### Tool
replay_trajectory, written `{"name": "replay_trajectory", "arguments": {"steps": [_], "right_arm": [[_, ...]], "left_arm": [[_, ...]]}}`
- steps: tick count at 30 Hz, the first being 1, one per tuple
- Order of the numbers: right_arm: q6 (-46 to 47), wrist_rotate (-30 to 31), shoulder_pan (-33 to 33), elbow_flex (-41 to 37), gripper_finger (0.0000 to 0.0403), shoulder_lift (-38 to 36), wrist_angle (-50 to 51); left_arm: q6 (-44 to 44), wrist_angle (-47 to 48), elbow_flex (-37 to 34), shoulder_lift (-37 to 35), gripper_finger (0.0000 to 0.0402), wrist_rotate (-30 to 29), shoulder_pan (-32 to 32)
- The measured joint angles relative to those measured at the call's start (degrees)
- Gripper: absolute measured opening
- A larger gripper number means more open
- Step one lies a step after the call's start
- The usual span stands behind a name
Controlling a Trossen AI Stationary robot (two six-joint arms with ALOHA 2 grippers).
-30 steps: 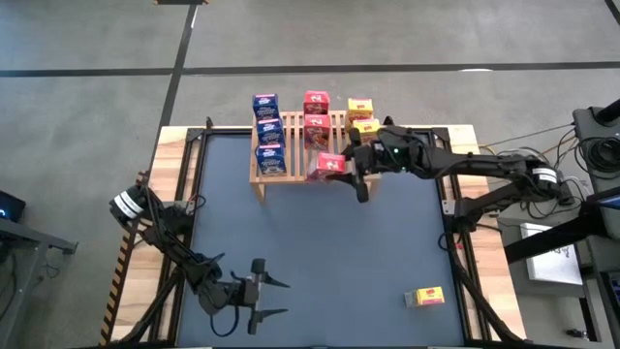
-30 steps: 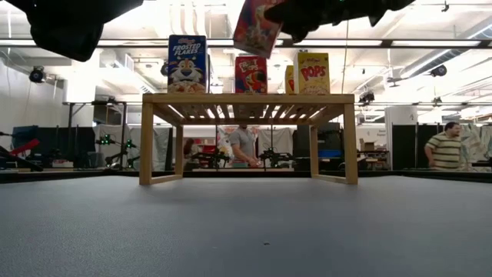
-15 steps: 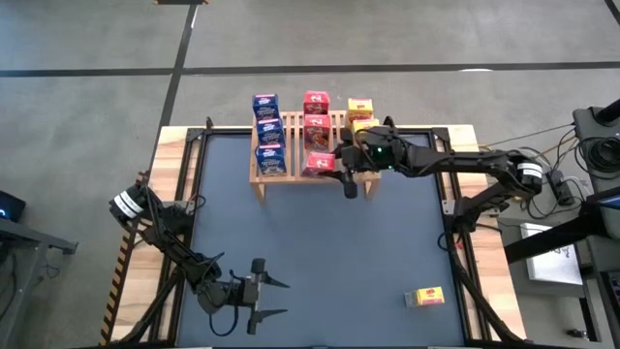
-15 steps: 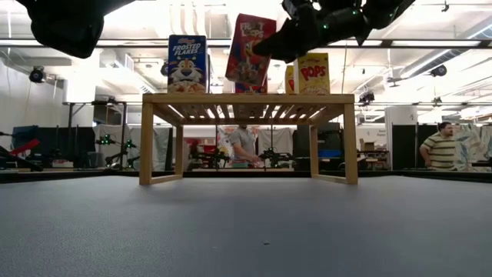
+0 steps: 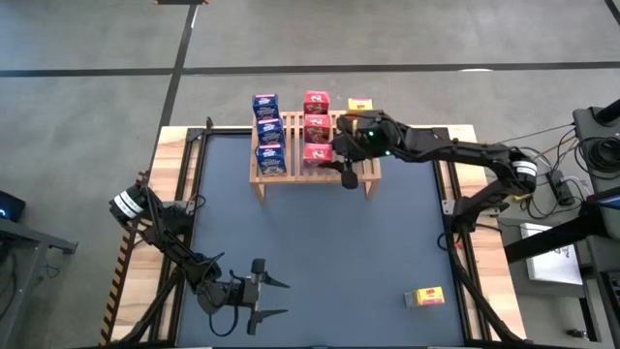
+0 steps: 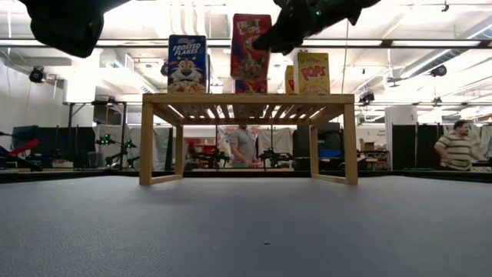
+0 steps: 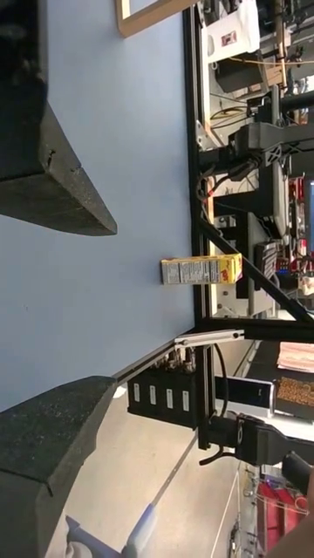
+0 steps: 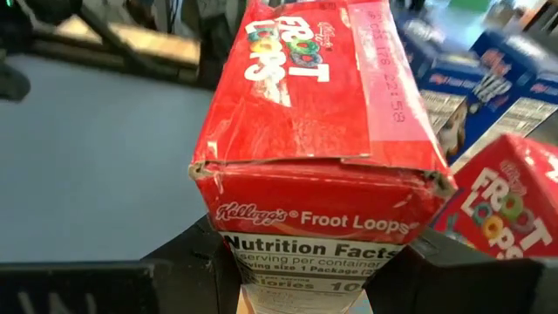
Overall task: Stack cereal on shelf
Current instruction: Put the red cereal box on the shelf aligned with the other red cereal boxes
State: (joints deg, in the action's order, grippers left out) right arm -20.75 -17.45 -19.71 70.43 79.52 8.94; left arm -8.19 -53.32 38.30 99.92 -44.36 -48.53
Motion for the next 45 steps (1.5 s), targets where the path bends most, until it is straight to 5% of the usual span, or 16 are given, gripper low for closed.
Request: {"name": "replay_trajectory", "arguments": {"steps": [8,29,45], "right_arm": [[-1.9,0.0,0.0,7.3,0.0166,4.5,9.9],[-0.1,0.1,-2.4,7.3,0.0167,5.8,12.0],[1.4,2.5,-2.4,7.0,0.0243,5.3,11.8]], "left_arm": [[0.0,-0.2,0.0,0.0,0.0261,0.0,0.0],[-0.5,-0.2,0.3,0.1,0.0261,0.0,0.0],[-1.3,-0.2,0.3,0.1,0.0261,0.0,0.0]]}}
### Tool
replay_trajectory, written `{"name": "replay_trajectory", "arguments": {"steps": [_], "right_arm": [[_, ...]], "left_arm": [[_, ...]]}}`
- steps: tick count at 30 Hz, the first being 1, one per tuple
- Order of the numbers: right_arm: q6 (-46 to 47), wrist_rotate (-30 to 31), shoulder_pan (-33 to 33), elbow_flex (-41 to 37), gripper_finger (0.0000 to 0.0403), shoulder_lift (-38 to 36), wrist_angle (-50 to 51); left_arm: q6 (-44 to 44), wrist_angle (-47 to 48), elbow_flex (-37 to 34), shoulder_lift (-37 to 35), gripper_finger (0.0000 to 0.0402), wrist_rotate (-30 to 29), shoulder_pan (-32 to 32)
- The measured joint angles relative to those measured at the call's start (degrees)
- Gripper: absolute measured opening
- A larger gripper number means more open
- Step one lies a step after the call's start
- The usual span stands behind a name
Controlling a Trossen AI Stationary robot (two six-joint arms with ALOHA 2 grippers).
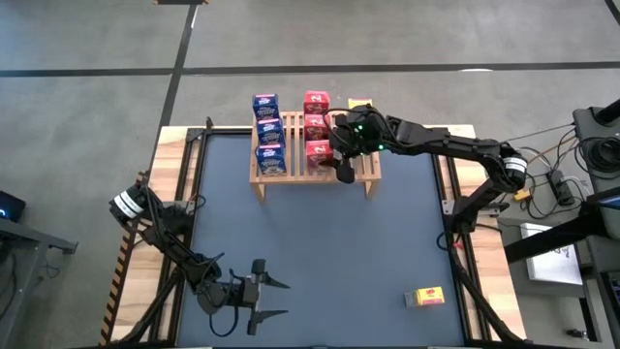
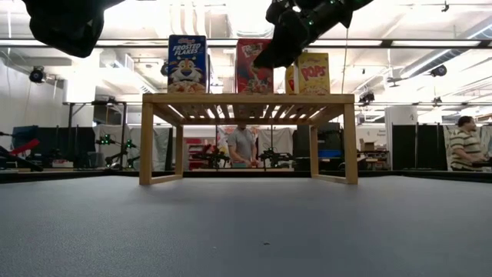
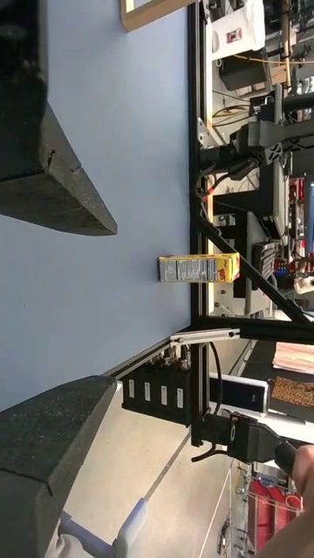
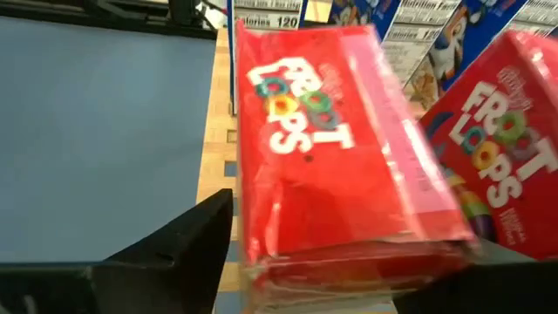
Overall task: Stack cereal on shelf
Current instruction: Put the red cereal box on the shelf aligned with the other red cereal boxes, then put the yellow cereal box on the shelf aligned with the other yellow cereal boxes
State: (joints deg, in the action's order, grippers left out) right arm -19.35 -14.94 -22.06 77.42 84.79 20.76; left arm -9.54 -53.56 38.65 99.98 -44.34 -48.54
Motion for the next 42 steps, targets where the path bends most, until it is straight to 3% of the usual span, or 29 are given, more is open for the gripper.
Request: {"name": "replay_trajectory", "arguments": {"steps": [13,26,29,34,42], "right_arm": [[1.3,0.2,0.0,0.1,0.0273,-4.3,0.1],[6.5,-1.6,1.8,0.2,0.0271,-17.6,9.1],[7.8,-5.1,4.8,0.2,0.0265,-20.1,15.6],[15.1,-3.9,13.1,-0.7,0.0254,-23.0,24.3],[25.0,10.8,29.6,-1.7,0.0244,-25.2,33.2]], "left_arm": [[-0.2,0.0,0.0,0.0,0.0261,0.0,0.0],[-0.2,0.2,0.0,0.0,0.0261,0.0,0.0],[-0.2,0.2,0.0,0.0,0.0261,0.0,0.0],[-0.8,-0.4,0.0,0.0,0.0261,-1.0,0.3],[-0.1,7.4,5.4,0.0,0.0261,-2.6,2.7]]}}
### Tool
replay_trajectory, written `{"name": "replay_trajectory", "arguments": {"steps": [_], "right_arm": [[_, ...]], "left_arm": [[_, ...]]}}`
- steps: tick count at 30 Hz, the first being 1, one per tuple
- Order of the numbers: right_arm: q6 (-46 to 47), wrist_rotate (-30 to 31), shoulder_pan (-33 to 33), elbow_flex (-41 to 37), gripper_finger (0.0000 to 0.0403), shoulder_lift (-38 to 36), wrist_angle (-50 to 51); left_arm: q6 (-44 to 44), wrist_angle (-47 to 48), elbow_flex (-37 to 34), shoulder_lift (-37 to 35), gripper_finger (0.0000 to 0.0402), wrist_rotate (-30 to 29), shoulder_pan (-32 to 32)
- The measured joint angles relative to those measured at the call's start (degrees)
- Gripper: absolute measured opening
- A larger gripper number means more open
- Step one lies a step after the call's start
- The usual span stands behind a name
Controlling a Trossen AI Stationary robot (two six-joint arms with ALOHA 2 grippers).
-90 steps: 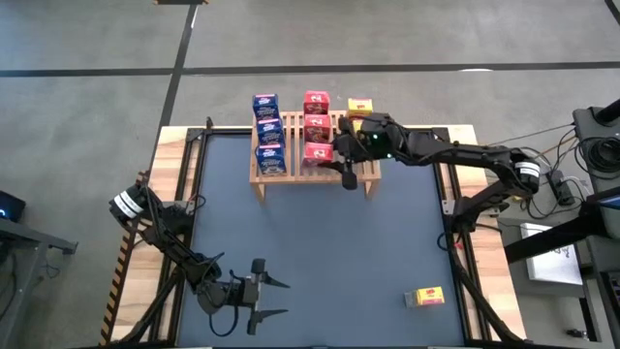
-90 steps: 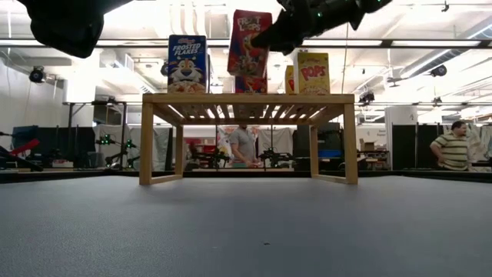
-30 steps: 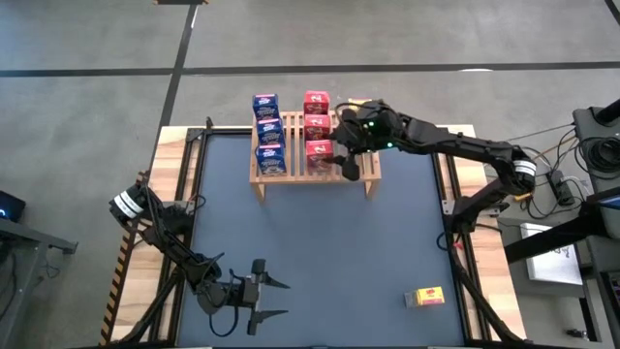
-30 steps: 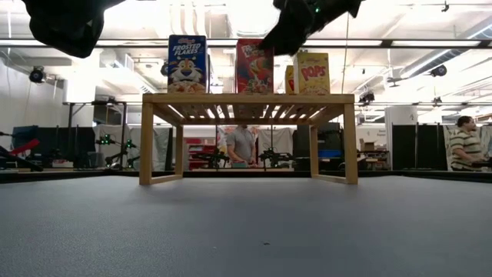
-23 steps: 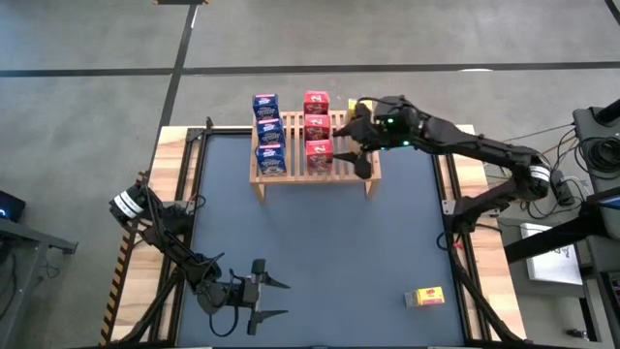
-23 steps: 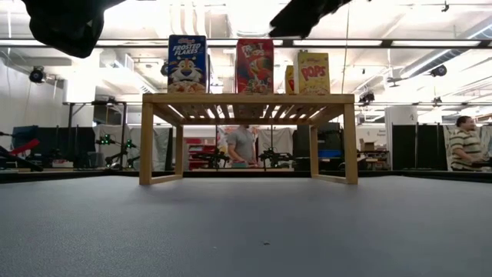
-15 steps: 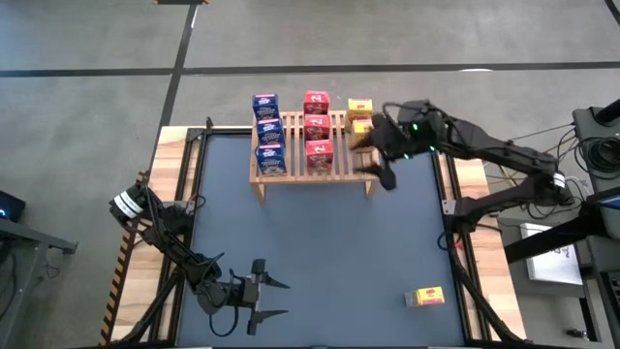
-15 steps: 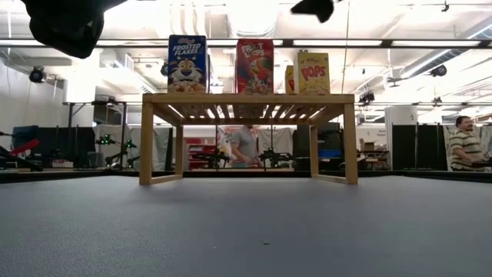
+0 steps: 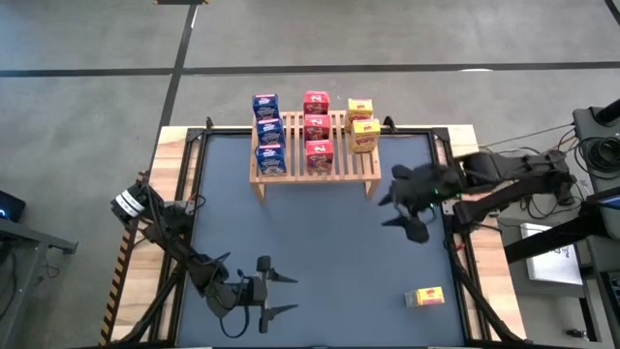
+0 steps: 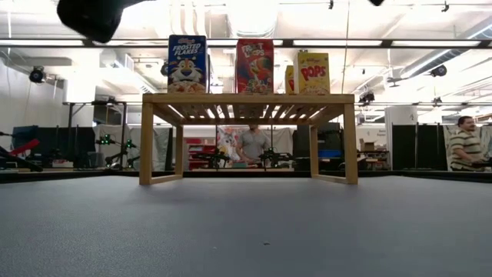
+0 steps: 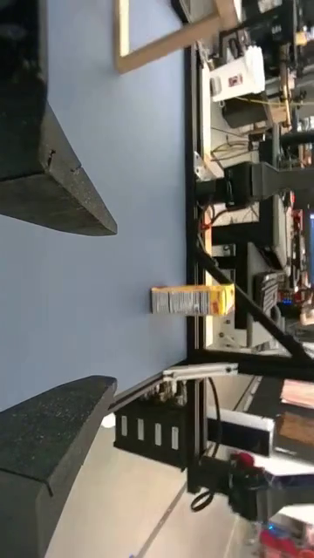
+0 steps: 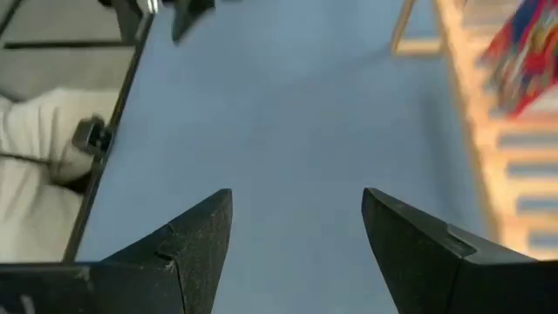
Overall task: Stack cereal on shelf
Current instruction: Put the yellow cereal box on the shelf aligned with the other yellow cereal boxes
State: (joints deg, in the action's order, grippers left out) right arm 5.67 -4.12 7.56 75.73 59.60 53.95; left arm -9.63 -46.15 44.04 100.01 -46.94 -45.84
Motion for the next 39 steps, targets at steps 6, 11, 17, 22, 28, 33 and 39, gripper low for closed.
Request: {"name": "replay_trajectory", "arguments": {"steps": [6,11,17,22,28,33,39], "right_arm": [[13.8,4.5,12.1,-0.8,0.0244,0.8,5.9],[22.1,7.2,21.2,-1.0,0.0244,4.6,5.8],[34.1,7.5,30.6,-1.0,0.0243,11.9,11.8],[41.3,7.2,35.9,-1.1,0.0238,18.4,20.9],[42.7,7.2,41.3,0.3,0.0235,21.7,19.0],[49.4,9.0,44.5,1.5,0.0235,21.0,18.3],[53.1,10.7,49.6,1.1,0.0257,22.2,18.6]], "left_arm": [[0.5,2.2,1.5,0.0,0.0261,0.1,0.0],[-0.4,2.2,1.1,0.0,0.0261,0.0,0.0],[-1.0,2.1,0.8,0.0,0.0261,0.2,0.1],[-1.4,1.7,0.8,0.0,0.0261,2.5,0.1],[-1.4,1.8,0.8,0.0,0.0261,2.6,0.1],[-1.4,2.2,0.8,0.0,0.0261,2.6,0.1],[-1.4,2.2,0.8,0.0,0.0261,2.6,0.1]]}}
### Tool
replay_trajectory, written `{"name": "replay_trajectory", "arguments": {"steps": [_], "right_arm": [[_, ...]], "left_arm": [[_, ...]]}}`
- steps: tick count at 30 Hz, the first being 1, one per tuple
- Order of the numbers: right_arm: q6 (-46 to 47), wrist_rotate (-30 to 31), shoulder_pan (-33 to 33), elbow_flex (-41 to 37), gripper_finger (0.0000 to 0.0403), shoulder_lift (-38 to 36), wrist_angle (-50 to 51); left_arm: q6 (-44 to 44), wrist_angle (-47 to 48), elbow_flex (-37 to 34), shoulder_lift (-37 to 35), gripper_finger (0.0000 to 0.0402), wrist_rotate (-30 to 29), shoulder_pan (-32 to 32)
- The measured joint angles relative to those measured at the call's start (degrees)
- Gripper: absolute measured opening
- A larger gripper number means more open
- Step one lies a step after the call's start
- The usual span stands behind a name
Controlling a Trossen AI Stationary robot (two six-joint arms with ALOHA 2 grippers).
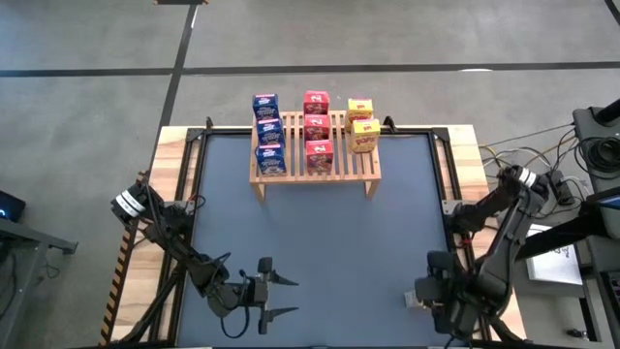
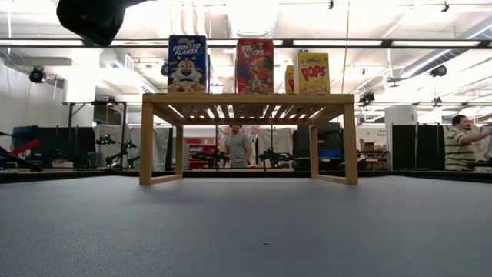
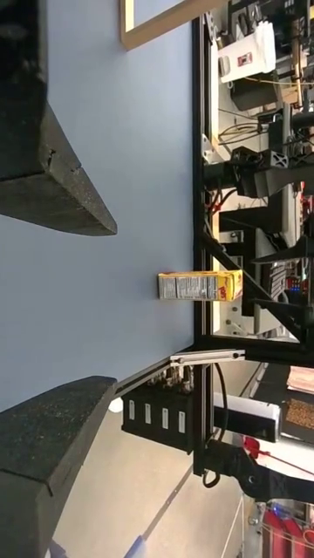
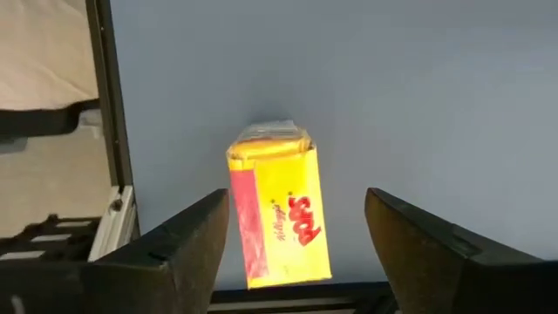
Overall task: Stack cereal on shelf
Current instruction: Put the yellow cereal box on the shelf aligned with the other yellow cereal boxes
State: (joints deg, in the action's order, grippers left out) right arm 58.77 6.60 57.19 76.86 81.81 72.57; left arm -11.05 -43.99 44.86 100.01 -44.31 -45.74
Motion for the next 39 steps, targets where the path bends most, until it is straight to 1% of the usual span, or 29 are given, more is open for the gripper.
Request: {"name": "replay_trajectory", "arguments": {"steps": [6,12,15,19,23,27,35,39], "right_arm": [[2.4,3.7,2.2,0.0,0.0297,1.6,-1.6],[2.9,3.9,2.7,0.0,0.0337,4.5,-1.5],[2.5,3.8,2.8,0.0,0.0348,6.5,-1.6],[0.8,2.4,2.8,0.0,0.035,8.9,-1.3],[-1.1,1.7,2.8,-0.3,0.0336,10.2,-0.9],[-1.8,0.9,2.6,-1.0,0.0311,9.7,-0.9],[-2.6,0.7,2.4,-1.5,0.0222,8.5,-0.8],[-3.3,0.7,2.4,-1.5,0.0184,8.4,-0.7]], "left_arm": [[-0.6,0.0,0.0,0.0,0.0261,0.0,0.0],[-0.6,0.0,0.0,0.0,0.0261,0.0,0.0],[-0.6,-0.1,0.0,0.1,0.0261,0.0,0.0],[-0.9,-0.4,0.0,0.8,0.0261,0.3,0.0],[-1.5,-0.6,0.0,1.9,0.0261,0.3,0.0],[-1.5,-1.2,0.0,2.2,0.0261,0.3,0.0],[-1.5,-1.4,0.0,2.2,0.0261,0.3,0.0],[-1.5,-1.4,0.0,2.2,0.0261,0.4,0.0]]}}
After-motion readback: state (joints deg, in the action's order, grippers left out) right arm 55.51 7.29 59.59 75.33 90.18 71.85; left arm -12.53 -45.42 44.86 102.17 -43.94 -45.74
